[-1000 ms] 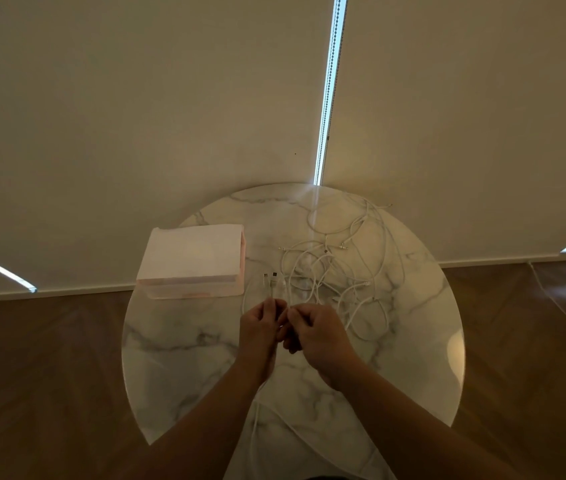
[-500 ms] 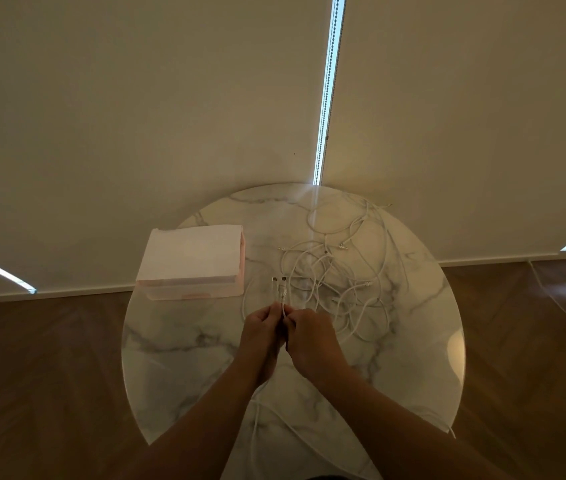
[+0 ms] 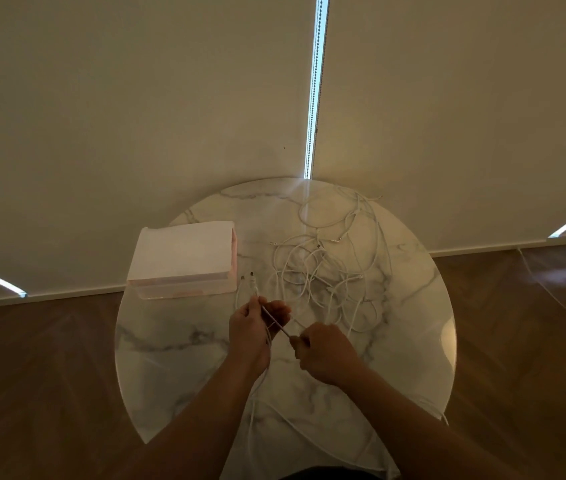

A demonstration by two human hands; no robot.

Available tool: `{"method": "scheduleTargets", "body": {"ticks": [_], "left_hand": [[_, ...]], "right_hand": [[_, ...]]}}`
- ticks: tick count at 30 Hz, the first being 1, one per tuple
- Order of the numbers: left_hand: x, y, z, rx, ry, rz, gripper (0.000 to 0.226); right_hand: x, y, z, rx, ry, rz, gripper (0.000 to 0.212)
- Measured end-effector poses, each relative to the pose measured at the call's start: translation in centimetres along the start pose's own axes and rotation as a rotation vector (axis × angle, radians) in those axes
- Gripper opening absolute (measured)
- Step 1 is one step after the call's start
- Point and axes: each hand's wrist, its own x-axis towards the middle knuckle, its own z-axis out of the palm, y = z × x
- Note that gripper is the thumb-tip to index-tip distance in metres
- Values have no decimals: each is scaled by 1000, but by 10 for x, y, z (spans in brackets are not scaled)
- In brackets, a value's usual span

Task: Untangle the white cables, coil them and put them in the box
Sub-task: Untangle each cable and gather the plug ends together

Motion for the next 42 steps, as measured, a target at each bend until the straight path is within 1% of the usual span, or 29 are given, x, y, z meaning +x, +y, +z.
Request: {"method": "scheduleTargets", "body": {"ticks": [3, 5, 8, 10, 13, 18, 21, 23, 29, 31, 32, 34, 36, 38, 40, 42], "left_hand": [[2, 5, -1, -66, 34, -6, 28], [2, 8, -2, -87, 26, -18, 26], [4, 7, -2, -100, 12, -30, 26], [4, 6, -1, -96, -11, -34, 28], [3, 2, -1, -73, -50, -40, 31], [5, -1, -2, -64, -79, -38, 31], [6, 0, -2, -95, -107, -68, 30], [7, 0, -4, -101, -121, -76, 30], [10, -3, -11, -19, -147, -53, 27], [12, -3, -12, -1, -158, -44, 24], [12, -2, -13, 7, -162, -41, 24], [13, 0, -14, 37, -180, -39, 26], [11, 3, -14, 93, -210, -45, 27], [8, 3, -13, 148, -247, -69, 27], [6, 1, -12, 177, -292, -94, 26], [4, 0, -11, 200, -328, -105, 25]], "right_hand": [[-5, 6, -8, 362, -217, 13, 40], [-9, 7, -12, 559, -276, 31, 36], [-9, 10, -6, 763, -252, 78, 34], [-10, 11, 0, 840, -219, 108, 34], [-14, 9, 6, 914, -221, 115, 34], [-16, 7, 10, 952, -236, 127, 35], [-16, 7, 10, 957, -235, 124, 35], [-17, 7, 11, 909, -232, 109, 35], [-15, 9, 13, 715, -238, 54, 36], [-13, 15, 15, 599, -169, -1, 30], [-11, 19, 15, 535, -101, -25, 26], [-3, 29, 10, 469, 68, -12, 21], [9, 32, -7, 493, 217, 10, 18], [24, 26, -30, 542, 273, -10, 17], [37, 11, -52, 565, 218, -51, 18], [46, -5, -65, 579, 97, -69, 20]]}}
